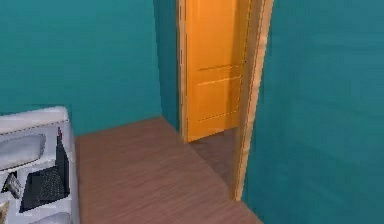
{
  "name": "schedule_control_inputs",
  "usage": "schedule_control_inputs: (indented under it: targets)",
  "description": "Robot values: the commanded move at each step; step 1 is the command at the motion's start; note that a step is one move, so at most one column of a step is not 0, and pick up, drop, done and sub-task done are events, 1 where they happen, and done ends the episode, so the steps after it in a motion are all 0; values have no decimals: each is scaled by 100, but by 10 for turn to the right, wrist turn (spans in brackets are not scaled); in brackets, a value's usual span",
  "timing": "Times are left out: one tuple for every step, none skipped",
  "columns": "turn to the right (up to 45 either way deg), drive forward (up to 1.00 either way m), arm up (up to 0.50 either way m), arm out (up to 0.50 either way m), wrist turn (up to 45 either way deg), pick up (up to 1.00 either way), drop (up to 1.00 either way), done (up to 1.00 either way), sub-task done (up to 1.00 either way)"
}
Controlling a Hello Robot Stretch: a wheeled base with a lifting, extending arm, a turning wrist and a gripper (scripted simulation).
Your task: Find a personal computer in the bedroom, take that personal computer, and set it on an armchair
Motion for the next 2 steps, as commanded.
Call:
schedule_control_inputs:
  targets:
    - [0, 100, 0, 0, 0, 0, 0, 0, 0]
    - [0, 20, 0, 0, 0, 0, 0, 0, 0]
